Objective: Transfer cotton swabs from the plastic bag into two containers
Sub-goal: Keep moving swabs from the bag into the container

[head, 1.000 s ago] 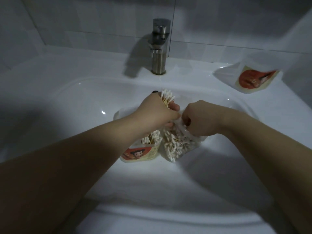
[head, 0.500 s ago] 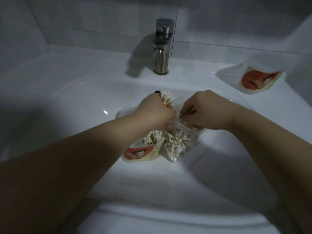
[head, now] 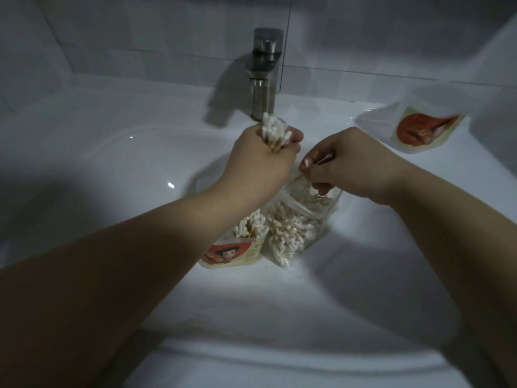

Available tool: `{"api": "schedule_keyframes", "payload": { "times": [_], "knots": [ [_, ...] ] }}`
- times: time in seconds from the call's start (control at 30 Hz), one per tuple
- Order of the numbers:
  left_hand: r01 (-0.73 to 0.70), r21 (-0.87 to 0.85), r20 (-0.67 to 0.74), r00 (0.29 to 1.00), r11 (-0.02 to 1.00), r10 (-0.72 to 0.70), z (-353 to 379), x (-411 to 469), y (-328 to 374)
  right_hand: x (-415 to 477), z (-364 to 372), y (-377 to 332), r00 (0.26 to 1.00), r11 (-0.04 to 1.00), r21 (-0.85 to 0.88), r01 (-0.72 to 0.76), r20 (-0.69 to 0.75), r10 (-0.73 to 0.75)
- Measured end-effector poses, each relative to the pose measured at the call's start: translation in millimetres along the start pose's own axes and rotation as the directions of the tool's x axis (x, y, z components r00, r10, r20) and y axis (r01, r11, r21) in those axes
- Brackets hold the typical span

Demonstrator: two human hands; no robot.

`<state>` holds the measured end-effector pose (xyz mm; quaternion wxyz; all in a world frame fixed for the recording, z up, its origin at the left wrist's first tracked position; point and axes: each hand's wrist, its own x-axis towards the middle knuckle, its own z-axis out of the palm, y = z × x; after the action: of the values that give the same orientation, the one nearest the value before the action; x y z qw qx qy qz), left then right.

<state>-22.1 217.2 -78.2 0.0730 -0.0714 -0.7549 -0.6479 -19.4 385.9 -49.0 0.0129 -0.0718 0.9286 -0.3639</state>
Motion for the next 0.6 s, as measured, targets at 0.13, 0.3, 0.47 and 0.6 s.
{"api": "schedule_keyframes", "payload": {
  "times": [0.13,0.3,0.47,0.6],
  "knots": [
    [0.078,0.068,0.17,0.981,0.995,-0.089,0,-3,-2,0,2,-2,1.0,1.0,0.003,0.001,-0.001,-0.001],
    [0.195,0.08,0.2,0.958,0.978,-0.208,-4,-4,-5,0,-8,-1,0.999,0.983,0.181,0.003,-0.051,0.007],
    [0.32,-0.212,0.283,0.925,0.924,-0.255,-5,-4,-3,2,-6,1,0.999,0.888,0.458,-0.037,-0.009,0.046],
    [0.404,-0.311,0.374,0.884,0.86,-0.28,-6,-6,-1,4,1,1,0.997,0.809,0.585,-0.05,0.07,0.011]
  ]
}}
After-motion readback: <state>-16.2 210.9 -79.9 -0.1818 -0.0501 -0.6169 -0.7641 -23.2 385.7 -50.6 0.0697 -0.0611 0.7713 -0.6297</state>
